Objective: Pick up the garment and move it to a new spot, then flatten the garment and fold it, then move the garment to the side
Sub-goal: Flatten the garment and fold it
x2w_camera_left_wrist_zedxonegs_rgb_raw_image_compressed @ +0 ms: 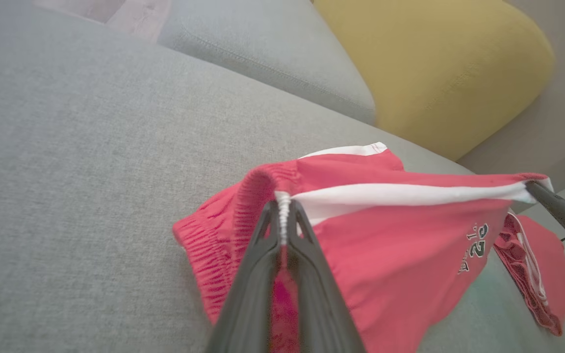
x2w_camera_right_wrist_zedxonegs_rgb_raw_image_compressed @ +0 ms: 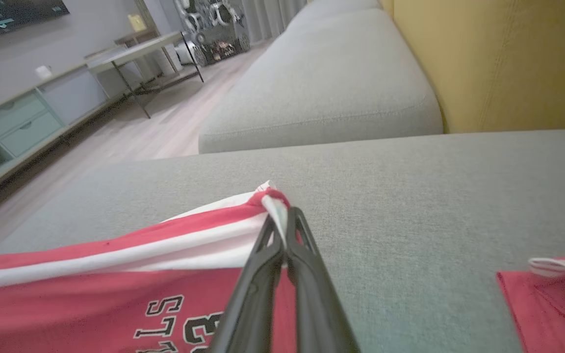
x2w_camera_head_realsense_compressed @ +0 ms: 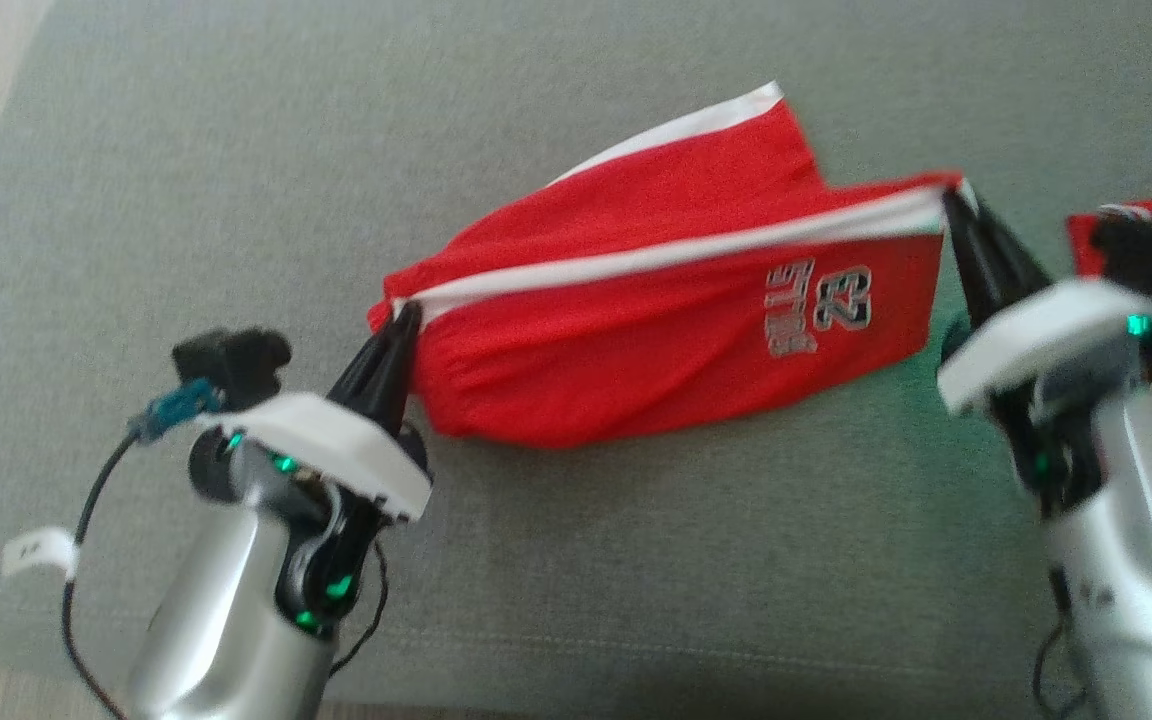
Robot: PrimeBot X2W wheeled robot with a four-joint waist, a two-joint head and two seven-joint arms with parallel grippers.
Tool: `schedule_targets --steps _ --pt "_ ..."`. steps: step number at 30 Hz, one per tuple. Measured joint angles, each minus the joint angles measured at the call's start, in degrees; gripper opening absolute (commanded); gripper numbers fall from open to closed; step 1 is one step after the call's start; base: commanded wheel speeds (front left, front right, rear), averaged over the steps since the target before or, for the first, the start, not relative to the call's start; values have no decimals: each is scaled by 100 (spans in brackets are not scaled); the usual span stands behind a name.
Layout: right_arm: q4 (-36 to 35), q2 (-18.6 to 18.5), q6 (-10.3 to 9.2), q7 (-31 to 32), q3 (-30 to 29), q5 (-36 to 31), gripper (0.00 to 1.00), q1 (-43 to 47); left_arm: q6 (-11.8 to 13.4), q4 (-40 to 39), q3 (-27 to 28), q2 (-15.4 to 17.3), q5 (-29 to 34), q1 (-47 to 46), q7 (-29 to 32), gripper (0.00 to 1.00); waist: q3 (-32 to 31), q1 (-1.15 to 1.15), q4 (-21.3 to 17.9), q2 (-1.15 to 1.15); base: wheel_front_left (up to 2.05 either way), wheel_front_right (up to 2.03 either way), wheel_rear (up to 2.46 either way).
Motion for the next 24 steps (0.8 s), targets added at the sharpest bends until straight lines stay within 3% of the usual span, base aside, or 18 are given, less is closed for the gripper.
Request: schedule_targets --steps 10,19,20,21,22,23,24 --pt "2004 -459 0 -377 973 403 0 -2137 -221 1198 -111 -292 -277 -1159 -174 0 721 0 552 0 0 0 0" --pt "3125 -667 0 -849 1675 717 0 -3135 -417 2052 -438 -413 -516 -1773 -611 0 1128 0 906 0 0 0 0" --pt "3239 -667 0 -902 1725 753 3 -3197 -422 2134 -482 -417 -541 -1849 -626 20 1160 0 914 0 0 0 0" --pt "3348 -665 0 -943 1779 777 22 -3241 -423 2203 -528 -420 -555 -1915 -668 40 1183 0 912 0 0 0 0" --pt "3437 -666 0 -995 1835 804 56 -3275 -423 2264 -572 -419 -556 -1967 -689 69 1199 0 902 0 0 0 0" --pt "3611 -664 0 -1078 1915 859 100 -3312 -461 2368 -639 -424 -556 -2023 -823 100 1207 0 869 0 0 0 0" --pt "3668 -664 0 -1145 1962 878 100 -3312 -465 2410 -673 -425 -554 -2035 -872 100 1205 0 851 0 0 0 0"
